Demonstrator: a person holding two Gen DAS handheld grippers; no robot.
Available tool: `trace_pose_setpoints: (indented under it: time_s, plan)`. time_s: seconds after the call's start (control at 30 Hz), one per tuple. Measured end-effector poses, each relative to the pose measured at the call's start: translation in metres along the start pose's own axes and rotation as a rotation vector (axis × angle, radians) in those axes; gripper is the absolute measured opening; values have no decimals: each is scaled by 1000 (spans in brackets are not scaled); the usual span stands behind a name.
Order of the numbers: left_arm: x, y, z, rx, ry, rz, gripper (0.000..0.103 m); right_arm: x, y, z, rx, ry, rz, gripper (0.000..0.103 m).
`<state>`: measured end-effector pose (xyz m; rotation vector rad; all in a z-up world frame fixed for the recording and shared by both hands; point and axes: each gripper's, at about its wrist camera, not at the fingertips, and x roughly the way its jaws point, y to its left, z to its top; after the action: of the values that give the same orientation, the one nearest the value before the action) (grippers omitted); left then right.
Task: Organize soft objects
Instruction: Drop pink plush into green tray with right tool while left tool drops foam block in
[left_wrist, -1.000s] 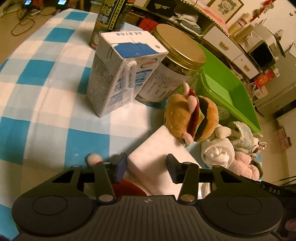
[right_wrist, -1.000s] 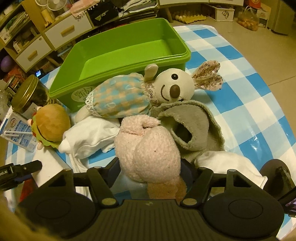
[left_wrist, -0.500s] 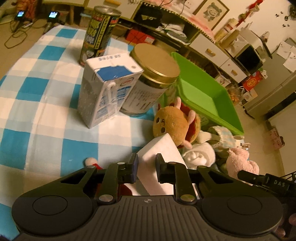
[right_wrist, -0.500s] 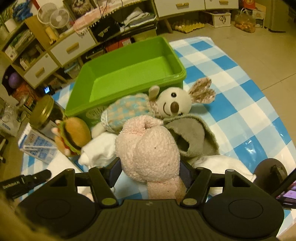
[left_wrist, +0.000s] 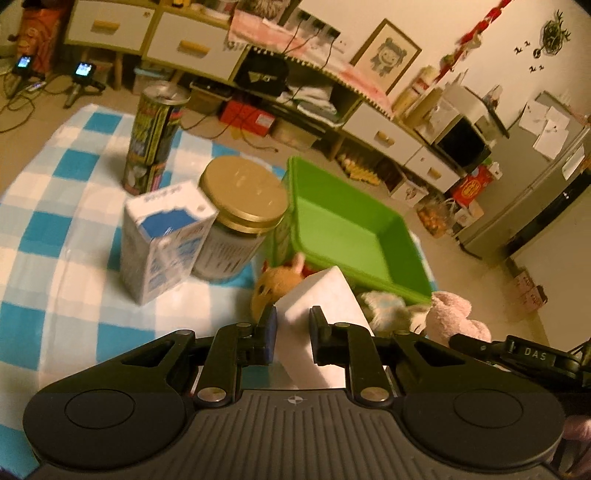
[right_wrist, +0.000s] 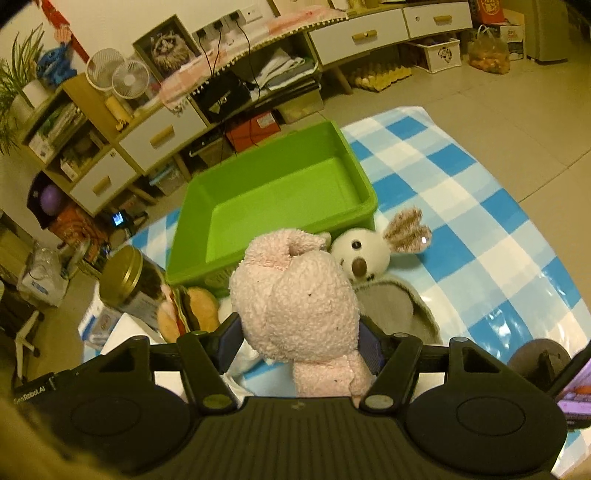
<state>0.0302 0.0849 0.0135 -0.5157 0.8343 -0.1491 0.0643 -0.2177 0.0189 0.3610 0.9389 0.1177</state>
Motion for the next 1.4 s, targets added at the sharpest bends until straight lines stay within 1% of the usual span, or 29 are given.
trace_pose_setpoints:
  time_s: [0.23, 0.3, 0.43, 0.6, 0.83, 0.93, 1.07, 1.23, 1.4]
  plan:
    - [12, -27, 28, -12, -56, -27, 16, 9, -6, 26, 75, -31, 60, 32]
    - [20, -37, 37, 12, -78, -17, 16, 18, -13, 38, 149, -59, 110, 32]
    - [43, -55, 56, 63, -100, 10, 16, 30, -16, 48, 200, -82, 128, 32]
    - [76, -64, 69, 92, -83, 38, 16, 45, -17, 58, 243, -119, 149, 32]
    - [105, -65, 75, 130, -97, 70, 17, 66, -17, 69, 266, -187, 174, 32]
    - [114, -64, 75, 152, -111, 72, 17, 75, -19, 71, 287, -190, 174, 32]
    - [123, -61, 73, 155, -113, 85, 17, 82, -15, 71, 268, -210, 178, 33]
    - [126, -62, 72, 181, -129, 83, 17, 90, -16, 67, 267, -199, 164, 33]
    - [129, -65, 73, 201, -159, 94, 17, 90, -16, 67, 266, -212, 163, 33]
